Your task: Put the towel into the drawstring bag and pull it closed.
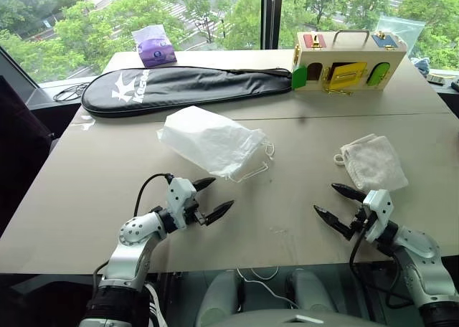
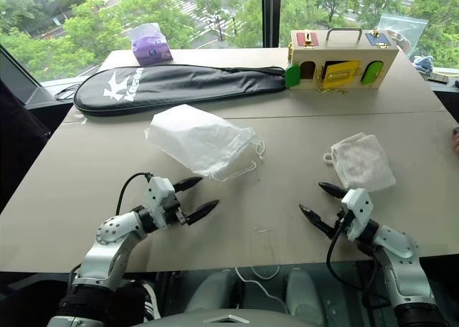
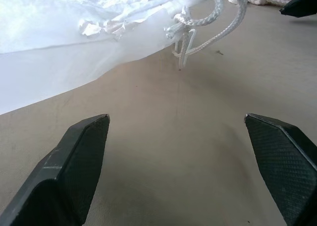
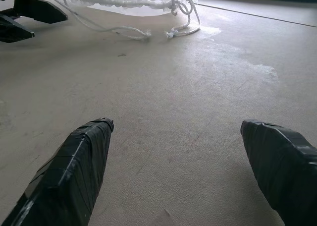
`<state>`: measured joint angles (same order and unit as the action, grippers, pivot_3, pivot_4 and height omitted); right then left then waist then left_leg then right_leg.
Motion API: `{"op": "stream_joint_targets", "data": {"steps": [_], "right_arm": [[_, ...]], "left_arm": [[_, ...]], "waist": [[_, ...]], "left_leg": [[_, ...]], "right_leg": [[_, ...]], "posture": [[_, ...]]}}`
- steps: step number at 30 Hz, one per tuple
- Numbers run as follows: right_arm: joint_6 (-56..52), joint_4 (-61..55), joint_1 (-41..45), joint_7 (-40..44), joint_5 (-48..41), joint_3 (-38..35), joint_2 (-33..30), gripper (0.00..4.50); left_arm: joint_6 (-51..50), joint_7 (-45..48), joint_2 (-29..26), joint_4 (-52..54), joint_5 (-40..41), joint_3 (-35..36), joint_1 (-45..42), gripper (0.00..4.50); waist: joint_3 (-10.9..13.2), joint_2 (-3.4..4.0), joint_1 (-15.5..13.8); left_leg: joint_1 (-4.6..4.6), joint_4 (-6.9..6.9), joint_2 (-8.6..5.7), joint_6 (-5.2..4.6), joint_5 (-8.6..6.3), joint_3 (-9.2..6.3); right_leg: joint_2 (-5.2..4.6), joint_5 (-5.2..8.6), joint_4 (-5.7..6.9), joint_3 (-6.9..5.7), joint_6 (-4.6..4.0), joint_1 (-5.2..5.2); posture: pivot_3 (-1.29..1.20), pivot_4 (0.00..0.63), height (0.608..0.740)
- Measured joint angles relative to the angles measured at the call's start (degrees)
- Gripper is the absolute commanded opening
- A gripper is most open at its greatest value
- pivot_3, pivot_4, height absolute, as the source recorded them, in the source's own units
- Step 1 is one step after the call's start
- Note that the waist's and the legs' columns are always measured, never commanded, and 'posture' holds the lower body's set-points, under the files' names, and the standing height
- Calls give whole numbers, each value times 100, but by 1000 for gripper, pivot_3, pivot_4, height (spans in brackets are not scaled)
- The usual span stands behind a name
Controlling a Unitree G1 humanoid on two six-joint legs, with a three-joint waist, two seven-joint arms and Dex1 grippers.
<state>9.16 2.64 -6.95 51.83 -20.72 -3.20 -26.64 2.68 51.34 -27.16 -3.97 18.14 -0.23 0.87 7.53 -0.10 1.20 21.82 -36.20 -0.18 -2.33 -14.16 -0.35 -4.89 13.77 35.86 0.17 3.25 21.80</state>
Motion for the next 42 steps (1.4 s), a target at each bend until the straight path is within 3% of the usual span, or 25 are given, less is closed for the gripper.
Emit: {"op": "stream_joint_targets", "data": {"steps": [24,32,36,42], "right_arm": [[65,49,73,55,-13,2,27,4412],[-268,-281,70,145,-265,96,94,4412],[-649,-900,165,153,-524,127,96,4412],[-1036,-1463,371,165,-926,90,-16,4412]], "left_arm": [[-309,46,-253,437,97,23,228,4500],[-1636,-179,-375,1981,245,-389,429,4500],[-2614,-492,-473,2739,521,-403,-220,4500],[-3435,-1190,-326,3002,535,-392,-1208,4500]], "waist": [[10,2,9],[54,-8,-82],[83,-2,-173],[94,-16,-203]], "left_leg": [[23,11,11,7,-7,0],[114,-13,11,6,-7,-4],[129,-15,9,7,-6,-10],[141,-28,-8,6,-5,-18]], "right_leg": [[0,4,-7,4,-7,36],[-3,0,-4,-3,-10,100],[1,0,-3,-15,-9,114],[42,-13,-1,-45,16,114]], "posture": [[0,150,740],[0,150,740],[0,150,740],[0,150,740]]}}
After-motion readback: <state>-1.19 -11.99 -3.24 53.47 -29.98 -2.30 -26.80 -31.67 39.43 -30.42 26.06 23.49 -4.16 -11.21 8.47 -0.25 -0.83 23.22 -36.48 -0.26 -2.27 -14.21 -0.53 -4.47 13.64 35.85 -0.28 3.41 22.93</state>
